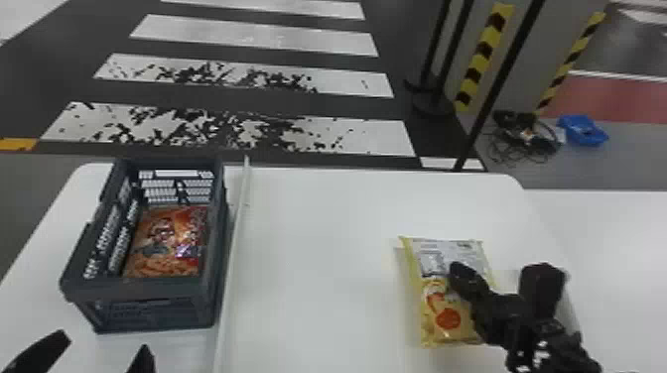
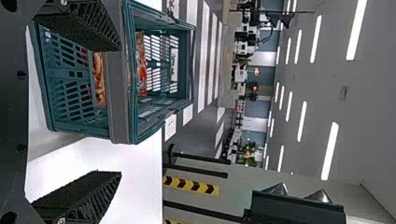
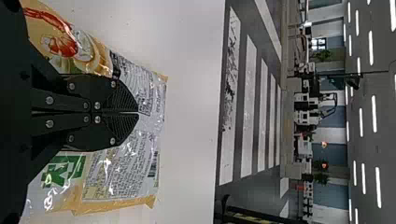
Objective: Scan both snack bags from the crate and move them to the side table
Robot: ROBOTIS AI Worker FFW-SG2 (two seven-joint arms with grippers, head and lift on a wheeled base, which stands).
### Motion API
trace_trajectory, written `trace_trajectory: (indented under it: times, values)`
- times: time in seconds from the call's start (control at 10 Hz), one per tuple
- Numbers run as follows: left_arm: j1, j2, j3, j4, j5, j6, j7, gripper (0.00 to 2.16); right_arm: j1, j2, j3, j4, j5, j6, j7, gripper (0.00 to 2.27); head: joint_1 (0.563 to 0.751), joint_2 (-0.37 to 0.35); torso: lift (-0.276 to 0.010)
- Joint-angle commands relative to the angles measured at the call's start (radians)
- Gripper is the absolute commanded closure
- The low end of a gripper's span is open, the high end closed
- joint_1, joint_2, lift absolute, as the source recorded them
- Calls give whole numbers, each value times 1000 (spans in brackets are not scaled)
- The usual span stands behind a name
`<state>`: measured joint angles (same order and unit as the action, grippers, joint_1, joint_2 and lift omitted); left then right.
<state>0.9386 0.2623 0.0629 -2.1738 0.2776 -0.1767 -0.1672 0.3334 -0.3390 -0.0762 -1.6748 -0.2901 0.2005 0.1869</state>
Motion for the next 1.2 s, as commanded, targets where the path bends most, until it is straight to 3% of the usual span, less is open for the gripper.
trace_trajectory:
  times: [0.0, 0.4, 0.8, 0.9, 1.1]
  values:
    - [0, 0, 0, 6, 0, -8, -2, 39, -4, 0, 4, 18, 3, -14, 0, 2135, 695, -144, -95]
    - [2, -3, -3, 14, 0, -45, -3, 39, 3, 0, 6, 23, 3, -36, -1, 2135, 695, -146, -95]
    - [2, -3, -5, 46, 8, -97, -8, 39, 84, -3, -111, -247, -38, 81, -3, 2135, 695, -145, -95]
    - [2, -3, -6, 49, 9, -109, -12, 39, 82, -18, -142, -263, -38, 112, -7, 2135, 695, -152, -95]
    - [6, -3, -6, 58, 17, -131, -12, 39, 73, -86, -180, -233, 9, 124, -38, 2132, 695, -184, -95]
